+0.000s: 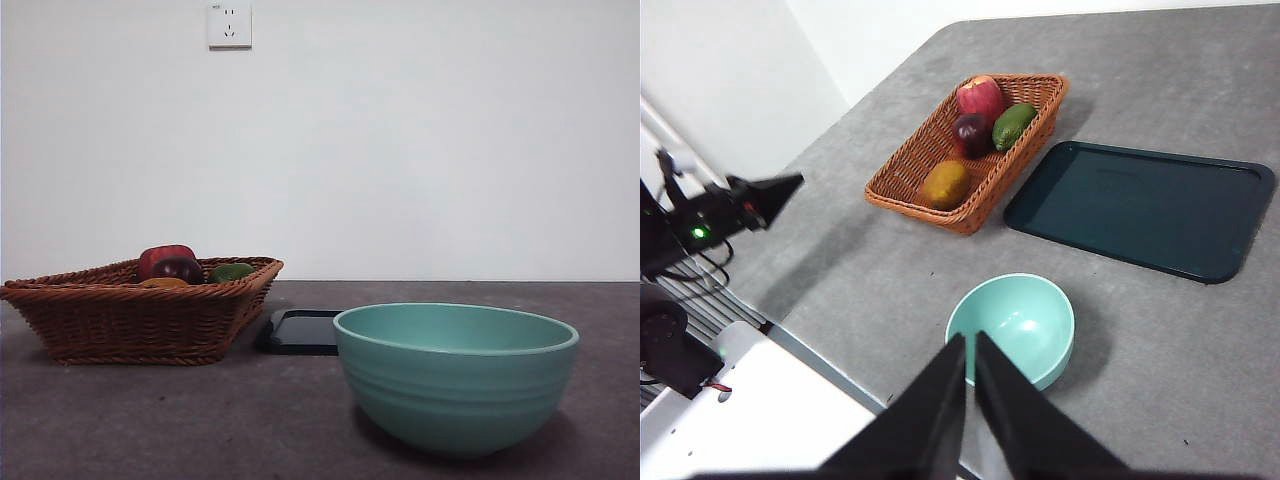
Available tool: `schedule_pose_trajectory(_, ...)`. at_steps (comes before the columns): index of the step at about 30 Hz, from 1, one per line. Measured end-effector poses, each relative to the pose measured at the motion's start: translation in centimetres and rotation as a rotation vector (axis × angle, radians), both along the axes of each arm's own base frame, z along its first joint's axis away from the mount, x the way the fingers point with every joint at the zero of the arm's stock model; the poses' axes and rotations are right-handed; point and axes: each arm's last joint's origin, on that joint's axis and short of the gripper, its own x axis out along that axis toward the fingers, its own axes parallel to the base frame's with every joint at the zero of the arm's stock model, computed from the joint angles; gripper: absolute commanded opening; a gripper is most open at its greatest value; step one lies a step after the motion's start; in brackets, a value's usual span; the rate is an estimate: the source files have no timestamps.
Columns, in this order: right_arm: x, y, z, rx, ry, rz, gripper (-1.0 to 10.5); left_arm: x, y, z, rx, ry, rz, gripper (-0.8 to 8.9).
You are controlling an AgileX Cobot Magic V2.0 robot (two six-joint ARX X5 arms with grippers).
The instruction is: Pick up the wifruite, put it on the bowl, pick up the plate, put it on desk
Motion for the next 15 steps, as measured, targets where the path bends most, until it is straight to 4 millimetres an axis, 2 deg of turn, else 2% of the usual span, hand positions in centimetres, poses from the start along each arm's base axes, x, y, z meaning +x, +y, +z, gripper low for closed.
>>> schedule_pose_trajectory(7, 0.0, 0.0, 0.0, 0.0, 0.0, 0.0, 0.0, -0.2, 0.5, -1.1, 0.002, -0.027, 0.103, 0.19)
schedule_pose_trajectory(15, 0.0, 0.0, 0.0, 0.0, 0.0, 0.0, 0.0, -0.4, 0.5, -1.4, -0.001, 0.001, 0.112, 0.19)
